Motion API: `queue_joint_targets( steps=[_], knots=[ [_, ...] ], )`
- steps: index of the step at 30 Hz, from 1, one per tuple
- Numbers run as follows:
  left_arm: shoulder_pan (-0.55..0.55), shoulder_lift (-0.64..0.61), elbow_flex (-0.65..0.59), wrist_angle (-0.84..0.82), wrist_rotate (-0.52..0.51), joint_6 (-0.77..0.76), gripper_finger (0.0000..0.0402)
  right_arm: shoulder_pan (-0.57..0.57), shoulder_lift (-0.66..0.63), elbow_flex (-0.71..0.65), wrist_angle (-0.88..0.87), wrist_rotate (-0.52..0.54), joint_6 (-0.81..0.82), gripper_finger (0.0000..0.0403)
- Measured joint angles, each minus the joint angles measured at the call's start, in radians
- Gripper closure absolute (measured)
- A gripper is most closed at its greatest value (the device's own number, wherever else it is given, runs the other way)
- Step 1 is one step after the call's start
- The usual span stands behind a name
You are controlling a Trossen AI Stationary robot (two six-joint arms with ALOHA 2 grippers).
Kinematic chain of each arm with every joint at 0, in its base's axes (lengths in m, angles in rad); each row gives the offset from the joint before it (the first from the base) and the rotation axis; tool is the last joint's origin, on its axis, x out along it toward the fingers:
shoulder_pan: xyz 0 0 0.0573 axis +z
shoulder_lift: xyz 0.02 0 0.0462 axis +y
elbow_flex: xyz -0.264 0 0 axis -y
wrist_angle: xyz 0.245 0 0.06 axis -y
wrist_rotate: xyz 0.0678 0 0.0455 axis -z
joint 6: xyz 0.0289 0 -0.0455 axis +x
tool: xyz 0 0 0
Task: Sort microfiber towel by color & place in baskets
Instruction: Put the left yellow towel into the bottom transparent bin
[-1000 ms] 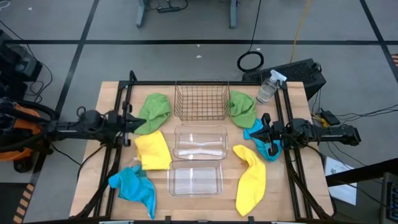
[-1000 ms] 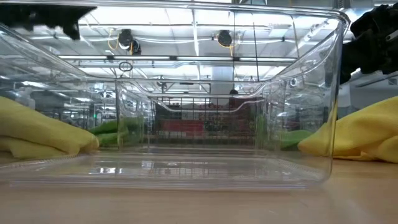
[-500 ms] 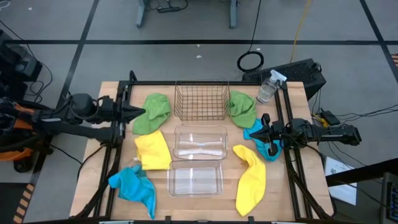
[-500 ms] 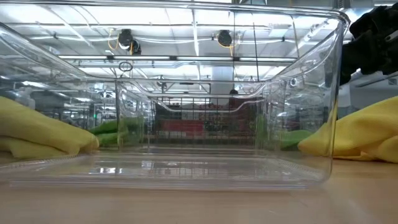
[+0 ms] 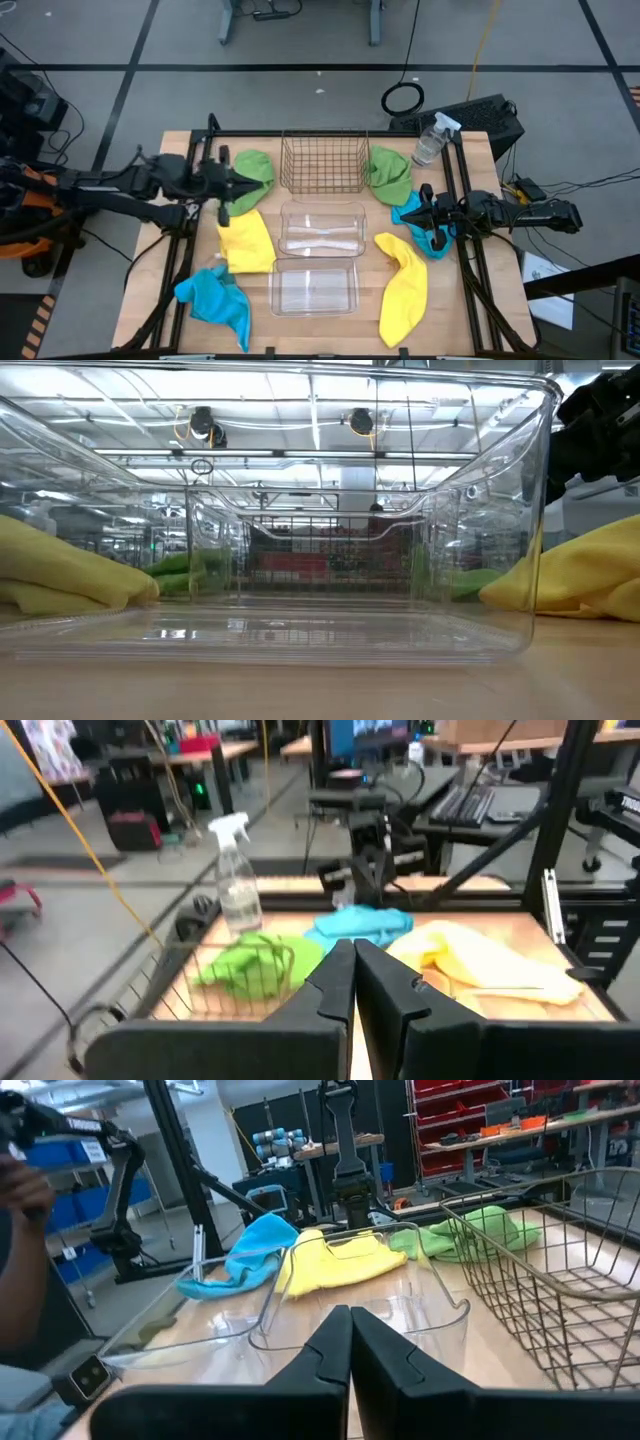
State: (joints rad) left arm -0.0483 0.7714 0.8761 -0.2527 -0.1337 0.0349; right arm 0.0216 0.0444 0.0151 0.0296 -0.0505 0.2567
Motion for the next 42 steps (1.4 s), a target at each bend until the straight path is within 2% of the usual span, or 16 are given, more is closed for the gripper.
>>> queue_joint_targets(
  steps=[4, 8, 12, 14, 18, 23, 28, 35, 42],
  knots=[
    [0.000, 0.072, 0.000, -0.001, 0.000, -0.027, 0.0384, 0.000, 0.000, 0.000, 0.003, 0.000, 0.016, 0.0403],
    [0.000, 0.131, 0.000, 0.027, 0.003, -0.029, 0.0384, 0.001, 0.001, 0.017, 0.020, -0.009, 0.143, 0.0403],
    [-0.012, 0.173, 0.000, 0.125, 0.077, -0.027, 0.0384, 0.035, 0.000, 0.116, 0.099, -0.083, 0.182, 0.0403],
    [-0.026, 0.186, 0.000, 0.146, 0.093, -0.010, 0.0384, 0.060, 0.015, 0.198, 0.088, -0.086, 0.150, 0.0403],
    [-0.047, 0.217, 0.000, 0.149, 0.096, 0.025, 0.0384, 0.085, 0.092, 0.410, -0.069, -0.054, 0.068, 0.0403],
    [-0.078, 0.263, 0.000, 0.219, 0.096, 0.025, 0.0384, 0.085, 0.281, 0.749, -0.333, 0.053, -0.031, 0.0403],
    [-0.098, 0.305, -0.001, 0.256, 0.097, 0.032, 0.0384, 0.085, 0.475, 0.966, -0.503, 0.056, -0.112, 0.0403],
    [-0.098, 0.345, -0.001, 0.264, 0.094, 0.023, 0.0384, 0.085, 0.636, 0.988, -0.566, 0.053, -0.121, 0.0403],
    [-0.098, 0.341, -0.001, 0.213, 0.092, -0.013, 0.0384, 0.086, 0.732, 0.892, -0.631, 0.050, 0.021, 0.0403]
  ],
)
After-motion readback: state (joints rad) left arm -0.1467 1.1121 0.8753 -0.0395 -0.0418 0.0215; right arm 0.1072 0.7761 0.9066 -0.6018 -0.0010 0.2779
